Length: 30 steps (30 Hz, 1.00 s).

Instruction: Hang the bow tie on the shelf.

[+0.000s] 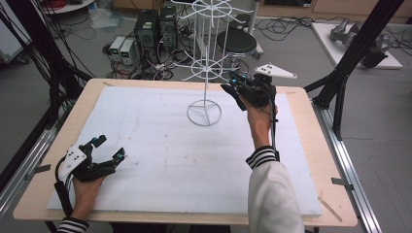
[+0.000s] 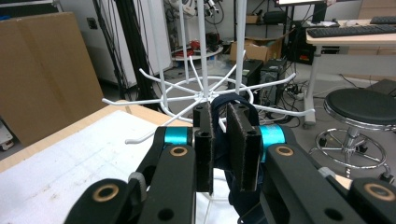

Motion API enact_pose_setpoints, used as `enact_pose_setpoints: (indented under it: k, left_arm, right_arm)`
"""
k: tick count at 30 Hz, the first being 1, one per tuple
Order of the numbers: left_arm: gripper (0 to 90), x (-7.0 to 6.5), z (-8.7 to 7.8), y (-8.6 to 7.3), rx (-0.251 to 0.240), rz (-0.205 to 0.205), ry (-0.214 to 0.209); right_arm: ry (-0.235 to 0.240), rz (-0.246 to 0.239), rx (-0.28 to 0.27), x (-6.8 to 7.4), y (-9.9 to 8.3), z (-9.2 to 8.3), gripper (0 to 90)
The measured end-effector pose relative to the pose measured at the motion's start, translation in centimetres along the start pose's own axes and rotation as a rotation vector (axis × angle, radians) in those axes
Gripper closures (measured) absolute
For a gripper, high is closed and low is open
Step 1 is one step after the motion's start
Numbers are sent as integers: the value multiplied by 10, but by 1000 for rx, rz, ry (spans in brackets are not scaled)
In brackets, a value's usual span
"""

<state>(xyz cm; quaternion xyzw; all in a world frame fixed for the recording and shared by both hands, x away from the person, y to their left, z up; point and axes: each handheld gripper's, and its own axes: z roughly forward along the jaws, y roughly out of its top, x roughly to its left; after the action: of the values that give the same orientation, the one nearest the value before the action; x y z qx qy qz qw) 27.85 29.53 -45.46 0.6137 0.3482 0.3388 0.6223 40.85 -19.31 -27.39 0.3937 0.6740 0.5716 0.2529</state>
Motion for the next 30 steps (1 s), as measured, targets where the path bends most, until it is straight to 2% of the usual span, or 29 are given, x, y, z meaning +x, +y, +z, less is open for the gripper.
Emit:
enact_pose_setpoints:
  k: [12, 20, 30]
  left_arm:
    - [141, 0, 0, 0, 0, 1, 1]
    - [141, 0, 0, 0, -1, -2, 2]
    - [141, 1, 0, 0, 2, -1, 1]
  right_arm:
    - [-41, 6, -12, -10, 3, -12, 812]
    - [-50, 12, -12, -8, 1, -5, 812]
    - [-35, 8, 0, -3, 4, 7, 814]
